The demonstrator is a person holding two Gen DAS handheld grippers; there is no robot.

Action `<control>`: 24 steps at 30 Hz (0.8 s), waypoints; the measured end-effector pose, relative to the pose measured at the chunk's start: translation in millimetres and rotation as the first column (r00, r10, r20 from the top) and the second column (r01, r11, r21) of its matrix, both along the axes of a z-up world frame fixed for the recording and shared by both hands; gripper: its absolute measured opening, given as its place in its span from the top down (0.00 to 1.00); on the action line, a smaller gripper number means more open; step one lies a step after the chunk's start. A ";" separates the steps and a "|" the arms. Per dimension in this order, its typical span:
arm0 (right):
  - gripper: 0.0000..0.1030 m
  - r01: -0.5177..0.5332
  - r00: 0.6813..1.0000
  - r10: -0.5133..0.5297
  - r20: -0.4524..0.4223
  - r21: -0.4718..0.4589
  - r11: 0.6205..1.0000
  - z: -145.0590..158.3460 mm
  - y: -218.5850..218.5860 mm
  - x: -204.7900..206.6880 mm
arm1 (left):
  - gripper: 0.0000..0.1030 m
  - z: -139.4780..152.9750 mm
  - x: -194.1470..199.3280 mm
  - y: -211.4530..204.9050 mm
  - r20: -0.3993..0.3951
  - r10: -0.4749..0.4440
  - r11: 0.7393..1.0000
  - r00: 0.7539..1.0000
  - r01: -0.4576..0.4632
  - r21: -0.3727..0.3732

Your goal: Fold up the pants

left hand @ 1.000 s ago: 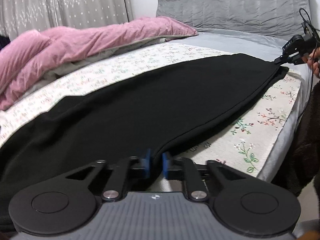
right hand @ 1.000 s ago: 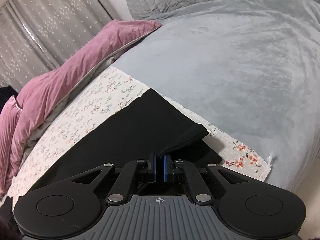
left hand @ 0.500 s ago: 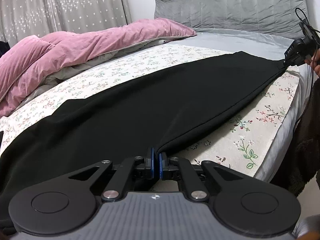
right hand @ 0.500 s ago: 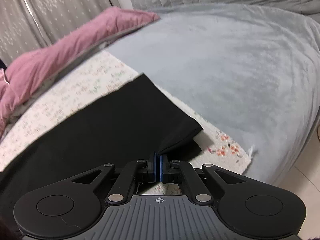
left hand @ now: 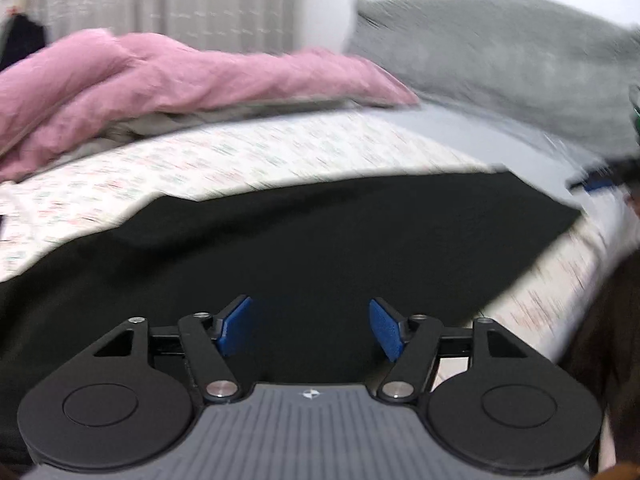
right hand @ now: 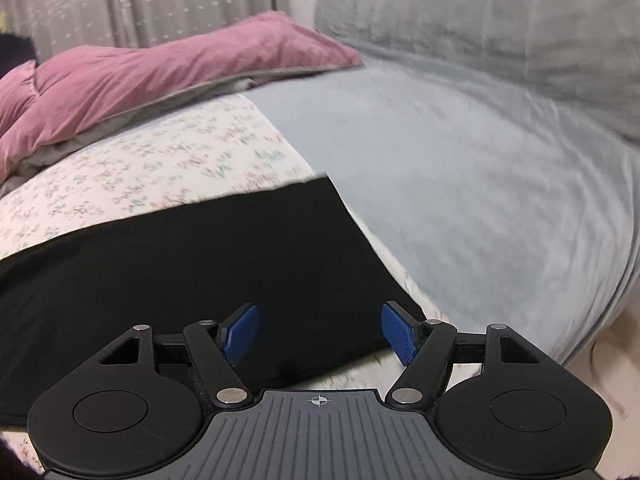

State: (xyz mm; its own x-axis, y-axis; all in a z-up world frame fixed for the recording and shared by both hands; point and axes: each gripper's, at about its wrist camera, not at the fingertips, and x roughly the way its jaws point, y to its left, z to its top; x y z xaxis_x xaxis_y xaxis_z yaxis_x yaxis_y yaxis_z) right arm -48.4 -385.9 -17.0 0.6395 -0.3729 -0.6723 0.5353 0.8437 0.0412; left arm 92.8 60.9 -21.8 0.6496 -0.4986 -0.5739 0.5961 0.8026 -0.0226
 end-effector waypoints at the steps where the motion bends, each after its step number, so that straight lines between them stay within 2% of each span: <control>1: 0.32 -0.017 1.000 0.017 0.000 -0.014 1.000 4.8 4.0 4.7 | 0.19 5.0 7.3 4.3 0.008 0.045 0.999 0.999 -0.045 -0.005; 6: 0.32 -0.152 0.988 0.152 -0.003 -0.043 0.987 26.0 38.9 44.3 | 0.18 29.1 50.3 23.1 0.046 0.222 0.975 0.974 -0.221 -0.024; 8: 0.32 -0.233 0.972 0.234 0.011 -0.030 0.972 32.5 58.7 66.2 | 0.18 36.7 68.4 23.6 0.059 0.266 0.964 0.962 -0.266 -0.012; 11: 0.32 -0.358 0.933 0.358 0.027 0.002 0.934 36.0 93.1 105.1 | 0.16 38.5 92.6 29.2 0.038 0.299 0.954 0.953 -0.299 -0.028; 14: 0.32 -0.483 0.875 0.480 0.058 0.053 0.874 34.6 132.5 147.3 | 0.11 25.4 106.4 36.6 0.031 0.334 0.942 0.942 -0.333 -0.031; 17: 0.32 -0.577 0.816 0.574 0.060 0.092 0.811 26.8 171.5 189.1 | 0.09 8.6 110.3 49.3 0.026 0.371 0.928 0.928 -0.370 -0.034; 19: 0.32 -0.627 0.778 0.626 0.044 0.104 0.772 19.2 198.0 216.5 | 0.09 1.1 114.3 59.0 -0.015 0.400 0.916 0.916 -0.400 -0.033; 22: 0.32 -0.718 0.692 0.721 0.026 0.124 0.685 7.1 240.9 255.8 | 0.09 1.2 120.7 70.7 -0.048 0.394 0.918 0.918 -0.396 -0.018; 24: 0.32 -0.778 0.622 0.782 0.030 0.140 0.613 1.0 265.8 281.4 | 0.09 -0.1 122.5 76.1 -0.055 0.378 0.925 0.924 -0.379 -0.011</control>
